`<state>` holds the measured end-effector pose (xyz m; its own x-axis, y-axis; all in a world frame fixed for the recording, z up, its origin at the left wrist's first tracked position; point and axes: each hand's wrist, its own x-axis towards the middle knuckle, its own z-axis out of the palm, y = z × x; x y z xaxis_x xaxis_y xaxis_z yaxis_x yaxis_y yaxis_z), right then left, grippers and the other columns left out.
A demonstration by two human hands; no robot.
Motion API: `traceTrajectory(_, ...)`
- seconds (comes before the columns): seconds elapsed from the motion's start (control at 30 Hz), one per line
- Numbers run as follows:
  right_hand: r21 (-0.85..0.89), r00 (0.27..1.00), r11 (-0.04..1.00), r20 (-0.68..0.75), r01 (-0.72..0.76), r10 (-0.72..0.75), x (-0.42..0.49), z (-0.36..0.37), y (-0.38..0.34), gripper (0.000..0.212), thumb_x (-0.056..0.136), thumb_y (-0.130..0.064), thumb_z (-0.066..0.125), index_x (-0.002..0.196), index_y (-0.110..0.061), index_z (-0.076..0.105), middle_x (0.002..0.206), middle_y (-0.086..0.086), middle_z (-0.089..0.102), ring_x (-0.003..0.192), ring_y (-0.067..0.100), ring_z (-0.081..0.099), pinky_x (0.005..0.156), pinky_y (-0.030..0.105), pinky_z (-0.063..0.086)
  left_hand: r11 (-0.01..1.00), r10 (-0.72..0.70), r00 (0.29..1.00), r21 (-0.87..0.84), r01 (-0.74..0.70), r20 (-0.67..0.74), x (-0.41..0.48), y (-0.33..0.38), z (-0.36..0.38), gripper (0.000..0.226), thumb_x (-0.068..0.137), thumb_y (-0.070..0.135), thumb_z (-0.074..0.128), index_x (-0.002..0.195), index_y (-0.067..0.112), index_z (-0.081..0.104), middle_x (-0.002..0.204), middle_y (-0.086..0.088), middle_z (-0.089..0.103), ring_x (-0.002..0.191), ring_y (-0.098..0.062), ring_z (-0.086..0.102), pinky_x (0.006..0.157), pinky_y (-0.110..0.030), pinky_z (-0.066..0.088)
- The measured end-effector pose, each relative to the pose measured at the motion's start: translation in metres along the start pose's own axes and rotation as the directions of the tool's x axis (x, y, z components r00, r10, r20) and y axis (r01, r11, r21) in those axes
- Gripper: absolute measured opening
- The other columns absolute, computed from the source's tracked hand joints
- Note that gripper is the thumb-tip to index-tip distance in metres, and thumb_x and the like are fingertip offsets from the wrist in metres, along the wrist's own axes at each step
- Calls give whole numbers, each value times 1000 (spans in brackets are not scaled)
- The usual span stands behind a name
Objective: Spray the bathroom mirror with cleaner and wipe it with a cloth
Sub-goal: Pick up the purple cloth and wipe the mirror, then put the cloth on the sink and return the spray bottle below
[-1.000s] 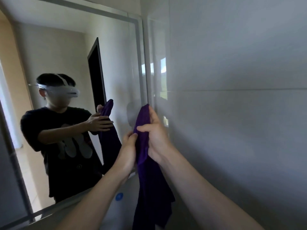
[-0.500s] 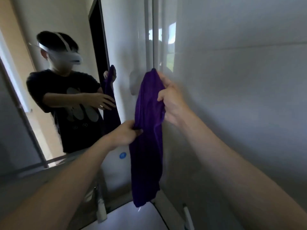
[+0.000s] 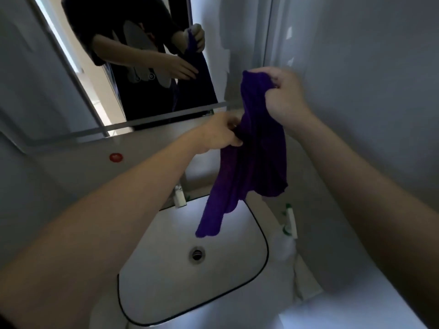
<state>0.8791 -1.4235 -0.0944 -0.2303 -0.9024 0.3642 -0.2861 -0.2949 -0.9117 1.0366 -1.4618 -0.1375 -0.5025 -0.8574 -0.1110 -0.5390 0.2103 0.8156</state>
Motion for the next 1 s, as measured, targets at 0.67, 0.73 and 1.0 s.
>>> traceTrajectory(0.67,-393,850,833,195,-389,489,-60,1,208,15,89,2,55,90,-11,62,87,-1,59,83,19,57,72,31,46,934,-349,935,55,352,-57,5,-91,101,20,94,-3,53,100,0,71,106,-21,72,102,-37,69,93,-49,58)
traceTrajectory(0.73,-422,807,821,278,-385,521,-72,-4,223,11,90,2,57,97,-3,64,93,3,61,90,21,58,75,30,45,929,-361,933,89,360,-4,-1,-97,115,23,98,2,54,114,1,70,115,-16,71,106,-31,67,95,-42,56)
traceTrajectory(1.0,-188,921,910,56,-369,385,-99,-50,215,24,91,7,59,96,-15,65,91,-1,66,83,10,63,79,14,51,968,-243,970,62,242,24,-11,-105,136,25,99,0,52,107,14,70,111,-9,73,93,-20,66,77,-30,53)
